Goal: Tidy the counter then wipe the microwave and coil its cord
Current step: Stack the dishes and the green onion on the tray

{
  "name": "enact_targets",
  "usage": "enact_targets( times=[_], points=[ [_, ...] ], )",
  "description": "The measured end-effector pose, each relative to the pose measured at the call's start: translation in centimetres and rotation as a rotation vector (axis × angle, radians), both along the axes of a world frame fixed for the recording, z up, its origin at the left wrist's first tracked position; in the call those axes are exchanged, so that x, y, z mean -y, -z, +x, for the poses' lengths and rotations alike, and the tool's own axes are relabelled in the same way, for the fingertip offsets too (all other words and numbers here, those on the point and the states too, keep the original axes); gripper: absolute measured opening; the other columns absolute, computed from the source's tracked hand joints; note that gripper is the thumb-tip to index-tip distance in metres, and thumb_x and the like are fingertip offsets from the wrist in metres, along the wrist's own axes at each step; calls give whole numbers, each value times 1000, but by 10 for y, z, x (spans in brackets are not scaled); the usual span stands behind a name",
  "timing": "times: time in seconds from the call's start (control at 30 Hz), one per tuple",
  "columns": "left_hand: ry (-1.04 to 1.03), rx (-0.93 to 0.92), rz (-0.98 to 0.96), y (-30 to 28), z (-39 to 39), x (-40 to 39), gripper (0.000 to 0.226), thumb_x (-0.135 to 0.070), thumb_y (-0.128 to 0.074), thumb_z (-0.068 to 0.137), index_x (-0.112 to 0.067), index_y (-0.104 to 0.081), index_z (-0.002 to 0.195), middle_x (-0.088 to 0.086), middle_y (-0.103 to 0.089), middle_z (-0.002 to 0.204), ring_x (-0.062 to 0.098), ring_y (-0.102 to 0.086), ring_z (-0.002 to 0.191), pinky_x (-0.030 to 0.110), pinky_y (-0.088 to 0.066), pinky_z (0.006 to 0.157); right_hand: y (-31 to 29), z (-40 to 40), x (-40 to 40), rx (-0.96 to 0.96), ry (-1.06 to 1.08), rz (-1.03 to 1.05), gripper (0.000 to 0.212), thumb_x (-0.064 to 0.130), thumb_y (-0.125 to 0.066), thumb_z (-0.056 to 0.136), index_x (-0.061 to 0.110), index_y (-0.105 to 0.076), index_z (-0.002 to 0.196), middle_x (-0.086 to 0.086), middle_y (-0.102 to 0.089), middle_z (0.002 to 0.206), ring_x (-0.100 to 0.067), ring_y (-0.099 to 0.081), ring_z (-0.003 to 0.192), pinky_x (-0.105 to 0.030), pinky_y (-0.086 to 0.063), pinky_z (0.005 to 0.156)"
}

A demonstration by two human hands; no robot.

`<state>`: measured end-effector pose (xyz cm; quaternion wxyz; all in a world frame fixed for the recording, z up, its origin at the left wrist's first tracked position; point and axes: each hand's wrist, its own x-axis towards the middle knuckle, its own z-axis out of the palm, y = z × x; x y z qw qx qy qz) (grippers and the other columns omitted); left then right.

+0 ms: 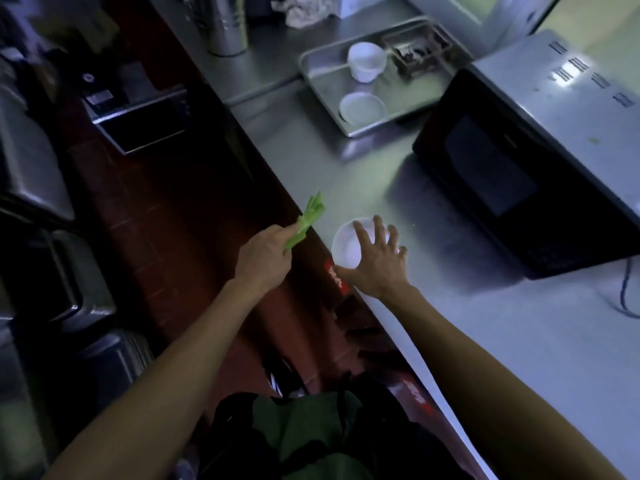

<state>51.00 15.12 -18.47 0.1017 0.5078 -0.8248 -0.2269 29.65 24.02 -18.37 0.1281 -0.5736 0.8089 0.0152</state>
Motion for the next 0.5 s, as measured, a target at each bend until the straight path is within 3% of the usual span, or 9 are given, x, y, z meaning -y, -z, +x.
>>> enact_targets(
  times=[0.2,0.5],
  points=[
    [-35,18,3,-9,37,46,58,-14,-57,90,-42,-48,140,-8,-61,113,22,-61,99,40,-52,78,-14,31,50,33,-5,-51,101,78,-60,69,32,-22,151,-7,-7,162,-41,-14,145,-61,-34,104],
    [-73,54,73,8,45,111,58,-17,-59,87,-42,-49,138,-9,-62,112,24,-63,97,39,-53,76,3,38,126,95,-6,-58,105,79,-57,66,32,-18,151,-6,-8,162,-41,-13,145,-62,-34,103]
  ],
)
